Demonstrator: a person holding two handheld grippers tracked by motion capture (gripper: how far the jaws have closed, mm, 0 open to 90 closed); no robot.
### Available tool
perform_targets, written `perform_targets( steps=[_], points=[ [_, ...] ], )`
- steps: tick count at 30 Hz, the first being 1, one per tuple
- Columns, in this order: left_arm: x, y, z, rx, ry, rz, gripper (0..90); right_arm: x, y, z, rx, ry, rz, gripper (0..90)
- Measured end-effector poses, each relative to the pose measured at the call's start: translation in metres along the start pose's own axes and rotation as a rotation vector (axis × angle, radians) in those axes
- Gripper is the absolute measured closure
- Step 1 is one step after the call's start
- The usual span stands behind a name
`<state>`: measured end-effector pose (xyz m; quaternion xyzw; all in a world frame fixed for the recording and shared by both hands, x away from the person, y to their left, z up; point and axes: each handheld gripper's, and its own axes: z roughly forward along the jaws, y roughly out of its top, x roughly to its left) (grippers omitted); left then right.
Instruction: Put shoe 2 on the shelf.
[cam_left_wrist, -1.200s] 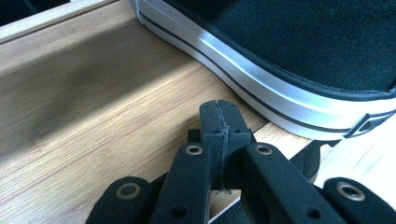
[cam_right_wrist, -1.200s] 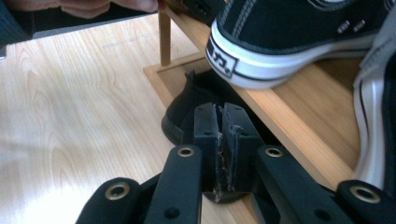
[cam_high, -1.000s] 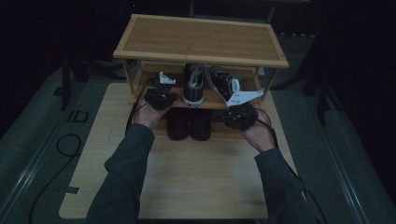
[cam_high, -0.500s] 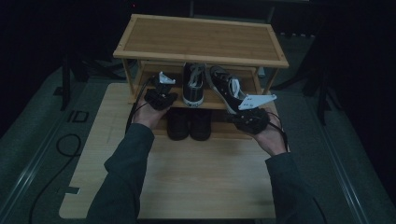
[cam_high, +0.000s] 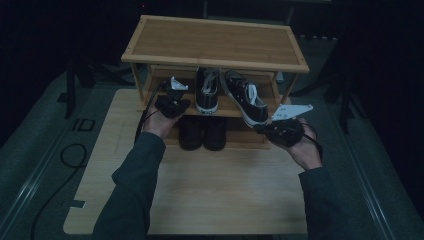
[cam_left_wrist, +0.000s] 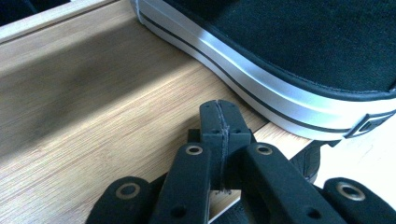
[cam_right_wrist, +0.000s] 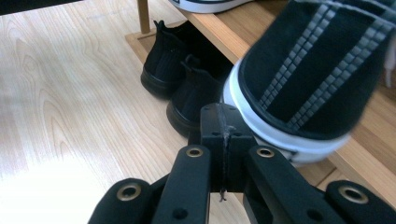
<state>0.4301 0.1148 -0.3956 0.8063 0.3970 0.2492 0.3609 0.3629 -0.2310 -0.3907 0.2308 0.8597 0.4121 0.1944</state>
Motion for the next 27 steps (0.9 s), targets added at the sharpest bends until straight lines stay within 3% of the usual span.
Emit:
perform_targets(
  steps=[12, 19, 27],
  points=[
    [-0.003, 0.003, 0.002, 0.018, 0.063, 0.048, 90.0, -0.006, -0.013, -0.006, 0.012, -0.013, 0.008, 90.0],
    [-0.002, 0.002, 0.002, 0.012, 0.055, 0.028, 90.0, -0.007, -0.014, -0.006, 0.006, -0.011, 0.011, 90.0],
    [-0.004, 0.001, 0.001, 0.008, 0.035, 0.042, 90.0, -0.005, -0.01, -0.002, -0.011, 0.0, 0.015, 90.0]
  ],
)
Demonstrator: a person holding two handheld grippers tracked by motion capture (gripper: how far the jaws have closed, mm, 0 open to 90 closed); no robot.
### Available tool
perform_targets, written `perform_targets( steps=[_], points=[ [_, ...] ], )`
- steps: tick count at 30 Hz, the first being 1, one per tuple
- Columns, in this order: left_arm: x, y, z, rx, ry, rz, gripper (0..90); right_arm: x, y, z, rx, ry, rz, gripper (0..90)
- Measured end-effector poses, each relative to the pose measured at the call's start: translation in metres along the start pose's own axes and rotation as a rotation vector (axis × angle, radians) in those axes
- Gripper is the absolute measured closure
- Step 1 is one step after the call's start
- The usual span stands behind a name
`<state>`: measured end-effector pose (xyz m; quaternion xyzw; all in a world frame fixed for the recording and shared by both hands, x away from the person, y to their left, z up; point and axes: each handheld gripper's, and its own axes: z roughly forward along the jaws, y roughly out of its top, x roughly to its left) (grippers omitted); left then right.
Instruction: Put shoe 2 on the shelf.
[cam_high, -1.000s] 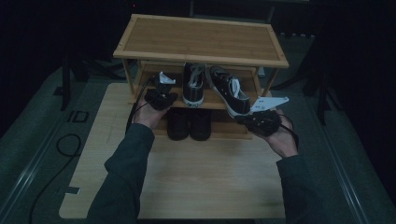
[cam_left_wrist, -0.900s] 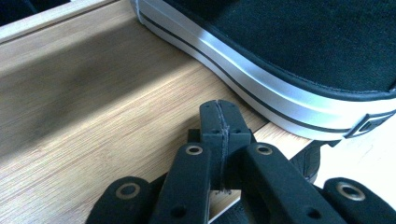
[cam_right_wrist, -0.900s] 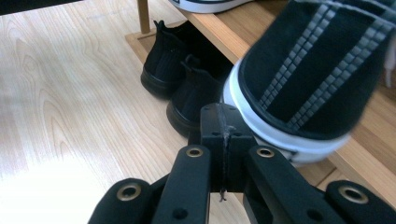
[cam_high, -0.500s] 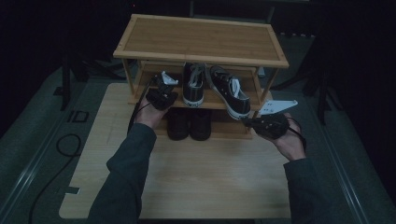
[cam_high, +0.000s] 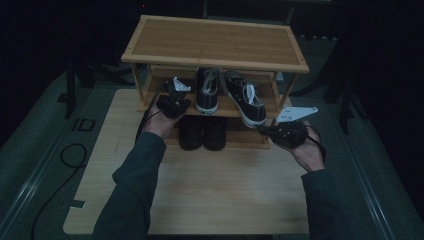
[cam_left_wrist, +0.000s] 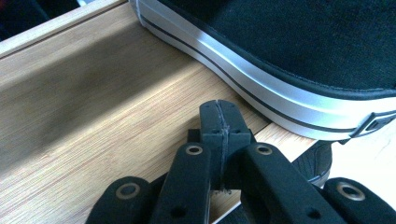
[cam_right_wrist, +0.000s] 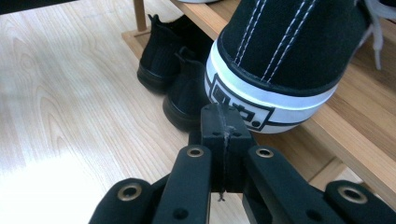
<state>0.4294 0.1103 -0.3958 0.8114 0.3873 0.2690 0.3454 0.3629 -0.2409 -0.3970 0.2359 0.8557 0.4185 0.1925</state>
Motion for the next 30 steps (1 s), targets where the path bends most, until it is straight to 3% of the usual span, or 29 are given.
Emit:
perform_targets(
  steps=[10, 12, 13, 17, 19, 30],
  points=[
    [0.0, -0.001, -0.001, 0.002, 0.003, 0.013, 90.0, 0.007, 0.01, 0.013, -0.02, 0.021, -0.019, 90.0],
    [0.0, -0.001, -0.001, 0.002, 0.002, 0.011, 90.0, 0.008, 0.013, 0.014, -0.028, 0.015, -0.02, 90.0],
    [0.0, -0.001, -0.001, 0.003, 0.002, 0.011, 90.0, 0.008, 0.016, 0.015, -0.035, -0.021, -0.023, 90.0],
    [0.0, -0.002, 0.0, -0.006, 0.0, 0.004, 90.0, 0.004, 0.018, 0.018, -0.049, -0.027, 0.001, 90.0],
    [0.0, -0.002, 0.0, -0.011, -0.002, 0.002, 90.0, 0.004, 0.019, 0.022, -0.037, -0.063, -0.005, 90.0],
    [-0.001, -0.002, 0.0, -0.009, 0.003, 0.001, 90.0, 0.007, 0.025, 0.027, -0.075, -0.056, 0.007, 90.0]
  ],
)
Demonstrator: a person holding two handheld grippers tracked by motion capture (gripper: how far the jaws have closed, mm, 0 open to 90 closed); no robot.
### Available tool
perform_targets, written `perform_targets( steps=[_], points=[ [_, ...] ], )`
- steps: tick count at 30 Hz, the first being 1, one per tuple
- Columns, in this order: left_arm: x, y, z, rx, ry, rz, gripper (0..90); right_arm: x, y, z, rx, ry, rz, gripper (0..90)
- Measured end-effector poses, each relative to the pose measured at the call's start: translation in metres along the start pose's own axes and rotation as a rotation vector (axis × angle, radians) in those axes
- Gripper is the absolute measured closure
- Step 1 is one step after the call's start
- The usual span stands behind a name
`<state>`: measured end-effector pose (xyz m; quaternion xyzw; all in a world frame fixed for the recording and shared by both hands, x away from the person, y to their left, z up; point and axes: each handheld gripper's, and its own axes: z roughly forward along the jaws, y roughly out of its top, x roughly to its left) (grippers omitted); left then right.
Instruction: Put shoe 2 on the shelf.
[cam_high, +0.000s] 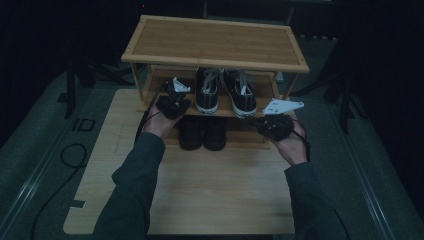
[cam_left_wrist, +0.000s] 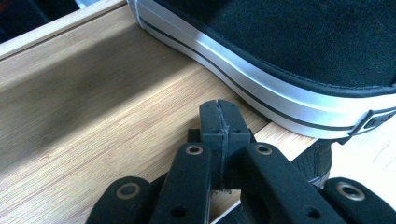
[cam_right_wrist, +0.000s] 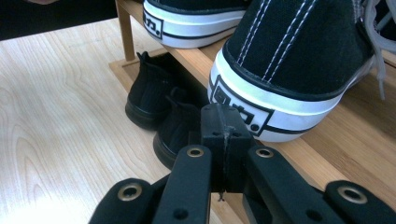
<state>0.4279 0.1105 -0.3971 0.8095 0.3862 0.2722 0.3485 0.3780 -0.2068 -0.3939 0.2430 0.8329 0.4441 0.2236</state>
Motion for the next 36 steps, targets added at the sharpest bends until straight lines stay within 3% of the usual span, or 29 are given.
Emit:
perform_targets(
  steps=[8, 12, 31, 36],
  points=[
    [0.0, 0.0, 0.0, -0.001, 0.001, 0.001, 90.0, 0.006, 0.006, 0.005, -0.02, 0.01, -0.001, 90.0],
    [0.0, 0.0, 0.0, 0.0, 0.001, 0.001, 90.0, 0.008, 0.007, 0.012, -0.007, 0.039, -0.002, 90.0],
    [0.0, 0.0, 0.0, 0.008, 0.005, 0.008, 90.0, 0.018, 0.014, 0.022, -0.016, 0.028, -0.006, 90.0],
    [0.0, 0.0, 0.0, 0.005, 0.003, 0.006, 90.0, 0.024, 0.014, 0.034, -0.002, 0.021, -0.029, 90.0]
  ],
)
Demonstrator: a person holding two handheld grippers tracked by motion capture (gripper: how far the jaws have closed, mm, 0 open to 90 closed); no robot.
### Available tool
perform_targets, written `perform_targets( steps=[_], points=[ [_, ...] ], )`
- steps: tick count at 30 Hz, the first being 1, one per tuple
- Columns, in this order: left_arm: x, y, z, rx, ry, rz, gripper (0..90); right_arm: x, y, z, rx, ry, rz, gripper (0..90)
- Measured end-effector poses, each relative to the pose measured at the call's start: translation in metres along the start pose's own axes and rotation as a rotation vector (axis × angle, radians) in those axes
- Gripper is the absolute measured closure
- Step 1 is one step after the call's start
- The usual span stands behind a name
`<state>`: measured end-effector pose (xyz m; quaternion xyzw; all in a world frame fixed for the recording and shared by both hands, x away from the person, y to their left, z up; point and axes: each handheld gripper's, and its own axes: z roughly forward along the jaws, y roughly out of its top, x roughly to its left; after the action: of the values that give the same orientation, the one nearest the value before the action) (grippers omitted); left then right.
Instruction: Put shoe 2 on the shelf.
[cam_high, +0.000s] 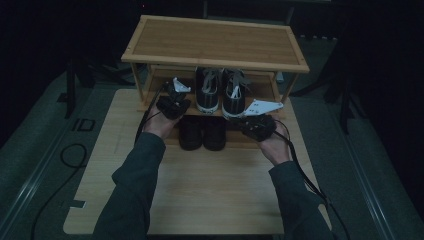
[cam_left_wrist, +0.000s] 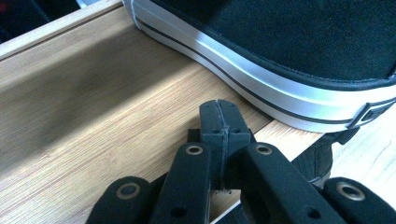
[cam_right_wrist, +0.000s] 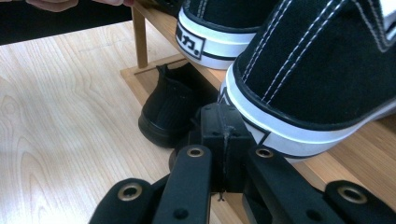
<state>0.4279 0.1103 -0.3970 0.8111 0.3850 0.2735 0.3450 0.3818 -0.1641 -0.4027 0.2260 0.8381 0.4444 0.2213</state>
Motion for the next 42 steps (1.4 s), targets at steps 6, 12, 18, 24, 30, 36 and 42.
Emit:
perform_targets(
  steps=[6, 12, 18, 24, 30, 36, 42],
  points=[
    [0.0, 0.0, 0.0, -0.006, -0.004, -0.008, 90.0, 0.003, 0.012, 0.007, -0.001, -0.013, -0.014, 90.0],
    [0.0, 0.0, 0.0, -0.006, -0.004, -0.01, 90.0, 0.004, 0.01, 0.01, 0.021, -0.02, -0.04, 90.0],
    [0.0, 0.0, 0.0, 0.0, -0.001, -0.005, 90.0, 0.0, 0.01, 0.009, 0.033, -0.049, -0.038, 90.0],
    [0.0, 0.0, 0.0, 0.0, 0.0, -0.005, 90.0, -0.002, 0.01, 0.013, 0.026, -0.035, -0.03, 90.0],
    [-0.001, 0.0, 0.0, -0.005, 0.0, -0.011, 90.0, -0.001, 0.013, 0.018, 0.042, -0.047, -0.037, 90.0],
    [0.0, 0.001, 0.0, 0.007, 0.001, 0.008, 90.0, 0.0, 0.014, 0.02, 0.046, -0.043, -0.028, 90.0],
    [-0.001, 0.002, -0.001, 0.012, 0.012, 0.013, 90.0, -0.003, 0.009, 0.015, 0.033, -0.02, -0.009, 90.0]
  ],
)
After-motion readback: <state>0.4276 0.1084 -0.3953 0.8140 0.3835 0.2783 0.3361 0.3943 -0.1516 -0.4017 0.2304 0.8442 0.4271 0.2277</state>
